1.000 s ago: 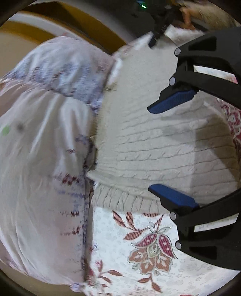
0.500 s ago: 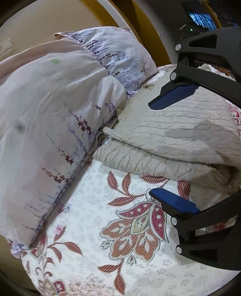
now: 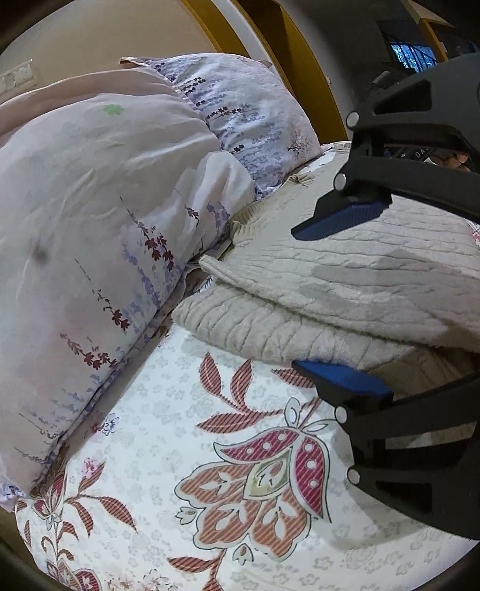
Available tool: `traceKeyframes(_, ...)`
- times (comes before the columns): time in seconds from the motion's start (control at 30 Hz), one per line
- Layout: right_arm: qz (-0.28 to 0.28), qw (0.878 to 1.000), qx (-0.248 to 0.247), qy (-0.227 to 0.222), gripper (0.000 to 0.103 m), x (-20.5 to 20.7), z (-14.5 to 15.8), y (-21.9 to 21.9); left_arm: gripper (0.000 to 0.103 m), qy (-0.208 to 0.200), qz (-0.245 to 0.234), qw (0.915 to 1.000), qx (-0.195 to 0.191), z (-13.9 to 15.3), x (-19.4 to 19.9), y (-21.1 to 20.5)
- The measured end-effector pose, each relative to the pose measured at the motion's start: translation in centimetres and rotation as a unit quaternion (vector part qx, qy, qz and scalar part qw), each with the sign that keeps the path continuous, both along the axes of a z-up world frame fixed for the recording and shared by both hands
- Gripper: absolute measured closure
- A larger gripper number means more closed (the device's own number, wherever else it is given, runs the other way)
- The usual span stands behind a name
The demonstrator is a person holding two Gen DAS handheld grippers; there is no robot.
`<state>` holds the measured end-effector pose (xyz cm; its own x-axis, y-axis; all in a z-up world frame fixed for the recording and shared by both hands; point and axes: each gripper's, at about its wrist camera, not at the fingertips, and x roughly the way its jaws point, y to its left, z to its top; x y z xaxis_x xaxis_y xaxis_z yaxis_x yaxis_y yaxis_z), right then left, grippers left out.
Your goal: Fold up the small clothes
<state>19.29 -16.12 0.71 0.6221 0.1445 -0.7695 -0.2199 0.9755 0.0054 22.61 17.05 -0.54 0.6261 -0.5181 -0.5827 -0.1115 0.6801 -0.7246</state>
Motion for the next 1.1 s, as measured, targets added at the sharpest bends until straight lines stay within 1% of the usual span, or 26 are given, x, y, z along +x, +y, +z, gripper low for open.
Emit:
traceKeyframes(0.13, 0.0, 1.0, 0.005, 0.001, 0.056, 0.0, 0.1, -0.1, 0.046, 0.003, -0.002, 1.0, -0.002, -0.2, 0.0, 0.0)
traceKeyframes(0.27, -0.002, 1.0, 0.007, 0.002, 0.056, -0.1, 0.1, -0.1, 0.047, 0.004, -0.007, 0.9999, 0.011, 0.0, 0.0, -0.4)
traceKeyframes(0.3, -0.002, 1.0, 0.007, 0.002, 0.056, -0.1, 0.1, -0.1, 0.049, 0.006, -0.009, 0.9998, 0.018, 0.1, 0.0, -0.7)
traceKeyframes(0.37, -0.003, 1.0, 0.008, 0.002, 0.056, -0.1, 0.1, -0.1, 0.058, 0.013, -0.019, 0.9994, 0.025, 0.1, 0.1, -1.1)
traceKeyframes(0.43, -0.003, 1.0, 0.009, 0.003, 0.056, -0.1, 0.1, -0.1, 0.078, 0.029, -0.023, 0.9989, 0.028, 0.0, 0.3, -1.6)
traceKeyframes(0.47, -0.004, 1.0, 0.01, 0.003, 0.056, -0.1, 0.1, -0.1, 0.079, 0.03, -0.027, 0.9989, 0.025, -0.1, 0.3, -1.6)
traceKeyframes(0.57, -0.006, 1.0, 0.011, 0.003, 0.056, 0.0, 0.1, -0.1, 0.082, 0.02, -0.027, 0.9994, 0.001, 0.6, 0.4, -1.5)
traceKeyframes(0.63, -0.006, 1.0, 0.011, 0.004, 0.056, -0.1, 0.1, 0.0, 0.083, 0.004, -0.029, 0.9995, -0.008, 1.7, 0.4, -1.8)
traceKeyframes(0.73, -0.006, 1.0, 0.01, 0.004, 0.056, -0.1, 0.1, -0.1, 0.085, -0.028, -0.035, 0.9988, -0.017, 3.8, 0.4, -3.0)
traceKeyframes(0.9, 0.001, 1.0, 0.003, 0.003, 0.056, 0.0, 0.2, 0.0, 0.088, -0.074, -0.047, 0.9951, -0.046, 6.8, 0.2, -5.4)
traceKeyframes(0.97, 0.007, 0.999, 0.035, 0.008, 0.056, 0.1, 0.7, -1.1, 0.088, -0.084, -0.057, 0.9934, -0.052, 7.7, 0.2, -6.9)
traceKeyframes(1.0, 0.001, 0.997, 0.075, 0.012, 0.056, 0.0, 1.3, -2.5, 0.088, -0.092, -0.067, 0.9919, -0.057, 8.2, 0.1, -7.9)
traceKeyframes(1.1, -0.03, 0.991, 0.134, -0.001, 0.056, -0.6, 2.9, -6.3, 0.089, -0.107, -0.093, 0.9875, -0.068, 9.4, 0.1, -10.8)
